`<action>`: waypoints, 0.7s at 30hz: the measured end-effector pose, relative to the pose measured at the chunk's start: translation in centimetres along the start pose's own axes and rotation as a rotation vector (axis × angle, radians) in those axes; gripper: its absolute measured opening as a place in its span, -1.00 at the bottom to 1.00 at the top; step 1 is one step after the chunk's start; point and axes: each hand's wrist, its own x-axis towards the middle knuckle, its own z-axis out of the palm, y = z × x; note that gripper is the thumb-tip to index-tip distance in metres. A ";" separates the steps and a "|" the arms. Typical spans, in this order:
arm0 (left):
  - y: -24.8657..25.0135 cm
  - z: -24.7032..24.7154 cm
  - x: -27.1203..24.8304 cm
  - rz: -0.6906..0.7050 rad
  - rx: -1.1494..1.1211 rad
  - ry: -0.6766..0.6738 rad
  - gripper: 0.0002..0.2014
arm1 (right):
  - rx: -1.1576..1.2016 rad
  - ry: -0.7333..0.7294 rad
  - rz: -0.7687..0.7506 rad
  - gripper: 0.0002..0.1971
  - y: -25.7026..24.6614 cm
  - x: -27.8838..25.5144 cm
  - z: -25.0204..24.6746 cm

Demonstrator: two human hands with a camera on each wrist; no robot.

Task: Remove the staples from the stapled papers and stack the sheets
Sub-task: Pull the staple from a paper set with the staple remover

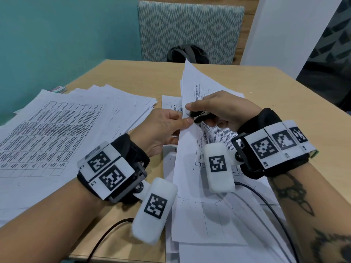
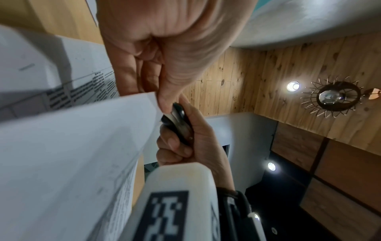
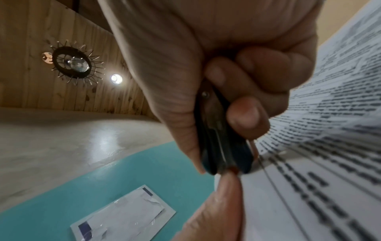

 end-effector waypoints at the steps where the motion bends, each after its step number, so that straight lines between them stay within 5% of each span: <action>1: 0.0 0.0 0.0 0.002 0.006 -0.003 -0.88 | 0.005 -0.003 0.001 -0.74 0.0 0.0 -0.1; 7: 0.2 0.0 0.0 -0.034 -0.029 -0.014 -0.82 | -0.019 0.031 -0.023 -0.72 0.0 -0.1 -0.2; 17: 0.0 0.7 0.3 -0.072 0.005 0.144 -0.94 | -0.389 0.228 -0.162 -0.70 -0.8 -0.5 0.5; 21: 0.0 0.3 0.4 -0.089 -0.023 0.161 -0.81 | -0.487 0.310 -0.127 -0.72 -0.6 -0.6 -0.7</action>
